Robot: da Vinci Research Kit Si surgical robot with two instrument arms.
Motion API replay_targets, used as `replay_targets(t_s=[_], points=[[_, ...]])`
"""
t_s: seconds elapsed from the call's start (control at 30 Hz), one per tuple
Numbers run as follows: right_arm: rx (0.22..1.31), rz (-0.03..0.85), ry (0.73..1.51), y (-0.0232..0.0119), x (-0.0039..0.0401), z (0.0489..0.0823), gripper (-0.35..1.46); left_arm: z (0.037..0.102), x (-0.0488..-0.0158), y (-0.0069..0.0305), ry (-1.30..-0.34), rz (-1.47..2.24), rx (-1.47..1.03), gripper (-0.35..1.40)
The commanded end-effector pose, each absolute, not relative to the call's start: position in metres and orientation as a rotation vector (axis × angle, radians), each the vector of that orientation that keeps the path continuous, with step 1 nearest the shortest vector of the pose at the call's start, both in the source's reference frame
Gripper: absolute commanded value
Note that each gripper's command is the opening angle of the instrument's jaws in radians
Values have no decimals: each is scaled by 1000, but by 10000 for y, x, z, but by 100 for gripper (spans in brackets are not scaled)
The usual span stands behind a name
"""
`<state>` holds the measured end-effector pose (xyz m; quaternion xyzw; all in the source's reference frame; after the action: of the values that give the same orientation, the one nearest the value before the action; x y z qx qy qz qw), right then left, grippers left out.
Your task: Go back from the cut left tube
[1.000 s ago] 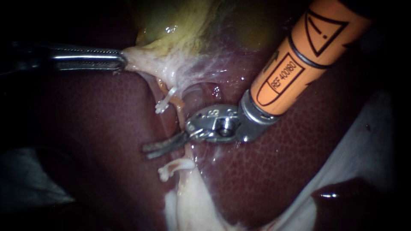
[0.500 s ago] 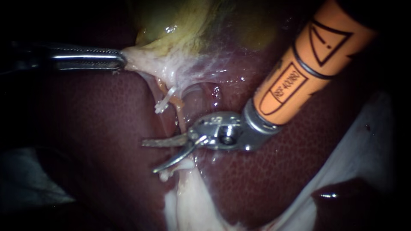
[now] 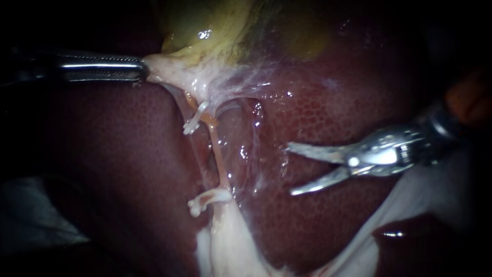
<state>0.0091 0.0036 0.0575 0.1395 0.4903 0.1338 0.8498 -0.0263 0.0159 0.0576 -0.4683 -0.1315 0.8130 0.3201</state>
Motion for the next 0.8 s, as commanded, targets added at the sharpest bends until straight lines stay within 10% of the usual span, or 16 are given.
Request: replay_targets(t_s=[0.03, 0.8], points=[[282, 285, 1003, 40, 81, 571, 143, 575, -263, 159, -346, 2137, -1231, -35], [266, 263, 940, 46, 58, 565, 143, 628, -303, 144, -354, 2166, -1224, -35]])
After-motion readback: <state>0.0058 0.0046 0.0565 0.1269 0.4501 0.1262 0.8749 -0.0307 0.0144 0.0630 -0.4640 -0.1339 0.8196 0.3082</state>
